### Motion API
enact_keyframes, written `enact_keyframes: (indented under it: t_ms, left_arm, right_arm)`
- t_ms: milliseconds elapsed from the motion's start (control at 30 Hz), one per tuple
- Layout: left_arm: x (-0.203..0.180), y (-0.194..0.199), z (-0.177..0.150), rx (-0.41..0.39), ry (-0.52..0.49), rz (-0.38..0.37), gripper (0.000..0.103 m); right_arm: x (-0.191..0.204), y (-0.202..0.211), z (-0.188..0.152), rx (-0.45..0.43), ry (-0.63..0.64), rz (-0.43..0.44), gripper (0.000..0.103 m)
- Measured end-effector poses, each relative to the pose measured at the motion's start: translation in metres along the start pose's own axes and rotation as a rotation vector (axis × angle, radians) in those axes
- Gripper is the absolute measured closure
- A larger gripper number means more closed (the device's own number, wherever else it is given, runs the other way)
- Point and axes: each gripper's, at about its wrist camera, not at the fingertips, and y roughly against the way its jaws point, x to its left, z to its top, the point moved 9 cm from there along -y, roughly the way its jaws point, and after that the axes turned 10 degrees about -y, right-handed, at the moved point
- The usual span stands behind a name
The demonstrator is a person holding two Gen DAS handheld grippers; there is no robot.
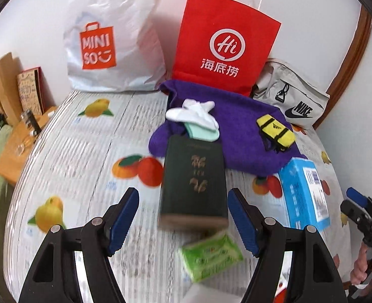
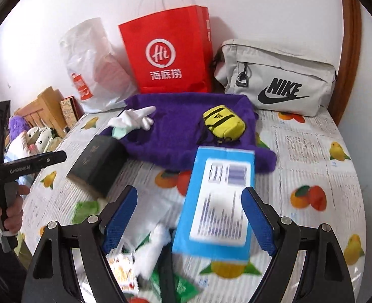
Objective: Organize soft objects
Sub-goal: 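Move the left tool to the white sponge while the right tool reaches the black watch strap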
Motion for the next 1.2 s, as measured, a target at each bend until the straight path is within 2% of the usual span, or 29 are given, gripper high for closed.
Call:
enact_keyframes:
  t_ms: [133,267,400,500,533,567,800,967,1033,1067,1200]
  left_arm:
    - [-0.002,0.007,-0.018,-0.016,0.008,-0.015,0.032]
    - [-0.008,0.009,-0.04,-0.001,-0.006,-0.02,0.032]
    - [-0.014,0.009,-0.06,0.013,-0.024,-0.016,0.032]
    - [-0.021,0.01,-0.076,0.015,-0.036,-0.041,0.032]
    - [-0.024,0.01,-0.081,0.014,-0.048,-0.053,0.029]
    - [-0.027,0.009,-0.085,0.016,-0.06,-0.063,0.025]
    - [-0.054,0.005,-0.122,0.052,-0.161,-0.132,0.023]
    - [-0.07,0.0,-0.136,0.068,-0.226,-0.145,0.02]
    - [-0.072,-0.006,-0.141,0.078,-0.247,-0.125,0.019]
    - [-0.074,-0.007,-0.142,0.073,-0.251,-0.125,0.014]
    - [-0.076,-0.01,-0.144,0.052,-0.235,-0.144,0.013]
  right_arm:
    - [0.003,0.007,-0.028,0.011,-0.009,0.018,0.019]
    - [0.003,0.008,-0.052,0.033,0.002,0.02,0.023]
    - [0.001,0.008,-0.07,0.052,0.01,0.013,0.023]
    - [-0.001,0.008,-0.082,0.064,0.008,0.023,0.023]
    - [-0.002,0.008,-0.086,0.068,0.002,0.025,0.023]
    - [-0.003,0.008,-0.089,0.07,-0.002,0.026,0.023]
    - [-0.012,0.007,-0.107,0.087,-0.031,0.033,0.023]
    - [-0.014,0.004,-0.117,0.099,-0.033,0.032,0.023]
    - [-0.015,0.002,-0.12,0.103,-0.026,0.029,0.023]
    - [-0.014,0.001,-0.122,0.103,-0.023,0.027,0.023]
    - [-0.013,-0.004,-0.125,0.103,-0.012,0.025,0.023]
